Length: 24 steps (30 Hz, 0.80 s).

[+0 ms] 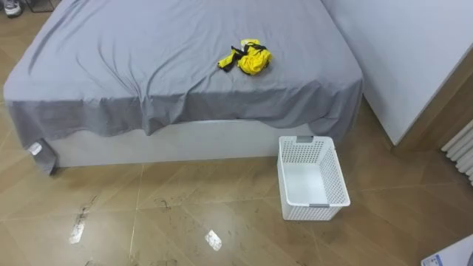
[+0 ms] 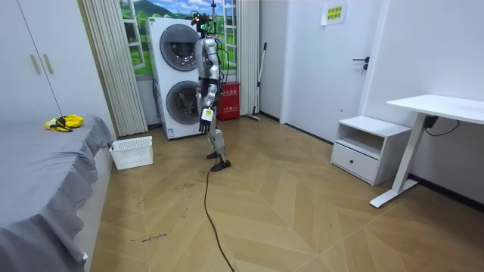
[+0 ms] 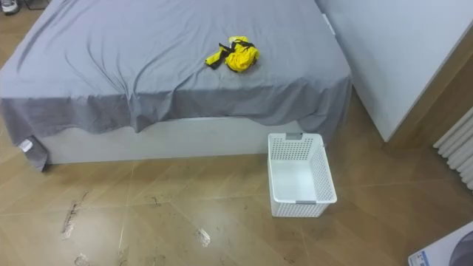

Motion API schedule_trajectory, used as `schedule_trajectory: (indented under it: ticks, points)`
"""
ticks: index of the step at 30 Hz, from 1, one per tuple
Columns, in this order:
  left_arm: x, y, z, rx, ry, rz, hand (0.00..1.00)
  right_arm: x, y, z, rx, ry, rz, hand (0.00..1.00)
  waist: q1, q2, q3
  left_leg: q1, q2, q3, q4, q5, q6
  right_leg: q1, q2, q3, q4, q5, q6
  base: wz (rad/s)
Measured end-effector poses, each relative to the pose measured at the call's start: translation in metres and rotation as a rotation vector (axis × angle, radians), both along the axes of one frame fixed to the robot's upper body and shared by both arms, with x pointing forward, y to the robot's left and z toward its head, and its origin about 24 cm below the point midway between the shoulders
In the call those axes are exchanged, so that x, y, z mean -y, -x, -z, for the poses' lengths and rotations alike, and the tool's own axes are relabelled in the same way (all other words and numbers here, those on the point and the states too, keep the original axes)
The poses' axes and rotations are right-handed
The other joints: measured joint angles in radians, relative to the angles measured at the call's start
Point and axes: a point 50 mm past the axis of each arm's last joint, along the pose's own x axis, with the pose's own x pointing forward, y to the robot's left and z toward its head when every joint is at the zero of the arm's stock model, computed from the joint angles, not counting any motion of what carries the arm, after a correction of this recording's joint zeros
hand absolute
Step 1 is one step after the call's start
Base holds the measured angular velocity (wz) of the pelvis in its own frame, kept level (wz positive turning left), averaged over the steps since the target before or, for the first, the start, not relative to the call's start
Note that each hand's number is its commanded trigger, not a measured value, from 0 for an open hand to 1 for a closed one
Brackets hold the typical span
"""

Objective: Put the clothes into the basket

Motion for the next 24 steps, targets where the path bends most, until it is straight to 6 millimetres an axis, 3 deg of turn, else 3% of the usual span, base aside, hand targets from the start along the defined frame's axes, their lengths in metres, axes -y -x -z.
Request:
schedule_trajectory:
  ticks: [12,18,24]
  points:
    - [0.0006,-0.0007,0.0003,-0.002,0.003,0.0,0.0,0.0012,-0.0002,-0.0003,0.003,-0.007,0.003,0.0,0.002,0.001,0.0015,0.001,0.0,-0.003,-0.002,0.0,0.0,0.0,0.0,0.001,0.0,0.0,0.0,0.0]
    - [0.0021,0.0015,0.0009,-0.001,0.028,-0.037,0.0,0.0017,-0.0004,-0.0004,0.004,-0.008,0.004,0.0,-0.002,-0.004,0.0063,-0.003,0.001,-0.005,-0.002,-0.001,0.001,-0.002,0.001,0.001,0.0,0.0,0.0,0.0]
    - [0.0015,0.0046,0.0011,-0.001,0.035,-0.071,0.0,0.0012,-0.0003,-0.0003,0.004,-0.01,-0.003,0.0,-0.004,-0.001,-0.0001,-0.017,0.006,-0.003,0.026,-0.013,0.0,-0.003,0.004,-0.008,0.002,0.0,0.0,0.01]
